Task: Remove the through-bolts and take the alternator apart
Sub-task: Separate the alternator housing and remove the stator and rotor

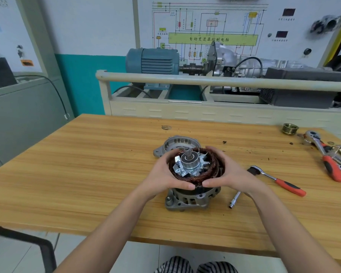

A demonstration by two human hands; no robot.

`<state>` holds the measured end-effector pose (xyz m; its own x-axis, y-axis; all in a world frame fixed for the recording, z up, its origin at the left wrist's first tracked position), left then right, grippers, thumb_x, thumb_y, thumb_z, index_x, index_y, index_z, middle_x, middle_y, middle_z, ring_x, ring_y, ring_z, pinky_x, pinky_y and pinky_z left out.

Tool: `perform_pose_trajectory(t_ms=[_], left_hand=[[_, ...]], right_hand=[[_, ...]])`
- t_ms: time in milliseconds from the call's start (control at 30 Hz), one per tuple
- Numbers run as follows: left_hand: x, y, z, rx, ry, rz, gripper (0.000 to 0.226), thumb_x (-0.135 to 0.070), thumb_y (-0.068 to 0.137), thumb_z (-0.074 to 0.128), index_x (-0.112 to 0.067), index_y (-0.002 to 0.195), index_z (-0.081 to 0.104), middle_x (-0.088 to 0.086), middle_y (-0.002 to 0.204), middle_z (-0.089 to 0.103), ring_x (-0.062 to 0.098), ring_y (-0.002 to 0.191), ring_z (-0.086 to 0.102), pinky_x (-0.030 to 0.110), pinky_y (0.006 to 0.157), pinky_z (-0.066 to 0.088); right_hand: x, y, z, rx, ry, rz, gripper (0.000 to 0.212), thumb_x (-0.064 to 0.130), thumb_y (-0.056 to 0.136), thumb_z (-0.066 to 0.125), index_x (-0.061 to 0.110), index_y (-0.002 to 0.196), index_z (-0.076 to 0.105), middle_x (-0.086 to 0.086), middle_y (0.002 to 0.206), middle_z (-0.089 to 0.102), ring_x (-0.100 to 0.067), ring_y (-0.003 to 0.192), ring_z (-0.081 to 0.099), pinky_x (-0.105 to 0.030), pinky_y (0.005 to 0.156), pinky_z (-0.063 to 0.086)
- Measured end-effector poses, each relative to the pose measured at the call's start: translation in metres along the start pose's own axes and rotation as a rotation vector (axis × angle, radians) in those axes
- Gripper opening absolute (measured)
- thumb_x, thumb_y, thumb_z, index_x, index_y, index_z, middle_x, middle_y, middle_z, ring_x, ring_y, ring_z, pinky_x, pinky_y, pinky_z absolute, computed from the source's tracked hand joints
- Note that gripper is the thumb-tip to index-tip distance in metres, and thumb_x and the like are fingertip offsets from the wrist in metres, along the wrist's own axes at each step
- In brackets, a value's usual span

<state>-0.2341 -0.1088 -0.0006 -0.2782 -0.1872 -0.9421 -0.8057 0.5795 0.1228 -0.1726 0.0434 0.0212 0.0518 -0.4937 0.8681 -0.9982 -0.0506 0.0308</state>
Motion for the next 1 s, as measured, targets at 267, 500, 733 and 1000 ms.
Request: perform_pose_trajectory(t_ms=[267, 500, 733, 1000], left_hand=[[0.008, 0.000, -0.004, -0.112, -0.105, 0.015, 0.109, -0.036, 0.028, 0.094, -0.030, 0.127, 0.049, -0.014, 0.124, 0.059, -0.004, 0.113, 0.056, 0.025, 0.100, 0.045], [0.003, 0.001, -0.011, -0.161, -0.144, 0.058, 0.104, -0.031, 0.032, 0.093, -0.019, 0.127, 0.052, -0.002, 0.125, 0.062, 0.013, 0.117, 0.058, 0.043, 0.105, 0.044], [-0.007, 0.003, -0.017, -0.147, -0.154, 0.081, 0.097, -0.030, 0.032, 0.092, -0.024, 0.121, 0.054, -0.004, 0.123, 0.063, 0.009, 0.115, 0.059, 0.036, 0.103, 0.045], [-0.020, 0.002, -0.025, -0.188, -0.240, 0.102, 0.113, -0.038, 0.021, 0.095, -0.018, 0.123, 0.052, 0.001, 0.124, 0.062, 0.010, 0.114, 0.060, 0.034, 0.100, 0.048]], right_hand=[[0.000, 0.002, -0.006, -0.144, 0.062, -0.037, 0.117, 0.043, 0.031, 0.090, 0.023, 0.138, 0.048, 0.012, 0.125, 0.060, -0.005, 0.117, 0.057, -0.034, 0.102, 0.046], [0.006, 0.006, -0.010, -0.223, 0.075, -0.086, 0.101, 0.045, 0.030, 0.088, 0.039, 0.125, 0.053, 0.023, 0.116, 0.063, 0.003, 0.110, 0.058, -0.019, 0.091, 0.047], [0.015, 0.005, -0.012, -0.260, 0.079, -0.124, 0.107, 0.047, 0.030, 0.088, 0.033, 0.130, 0.052, 0.027, 0.117, 0.060, 0.013, 0.111, 0.053, -0.005, 0.085, 0.044], [0.029, 0.007, -0.017, -0.276, 0.095, -0.145, 0.112, 0.049, 0.032, 0.086, 0.023, 0.135, 0.051, 0.013, 0.125, 0.061, -0.002, 0.116, 0.056, -0.029, 0.100, 0.046]])
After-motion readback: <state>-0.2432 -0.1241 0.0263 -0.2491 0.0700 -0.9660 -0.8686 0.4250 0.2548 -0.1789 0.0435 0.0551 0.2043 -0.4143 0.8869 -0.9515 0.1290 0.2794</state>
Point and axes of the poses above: each hand's wrist, its own y-axis towards the middle knuckle, its own z-axis out of the palm, x = y × z, the point moved 9 cm from there along y, towards the middle knuckle
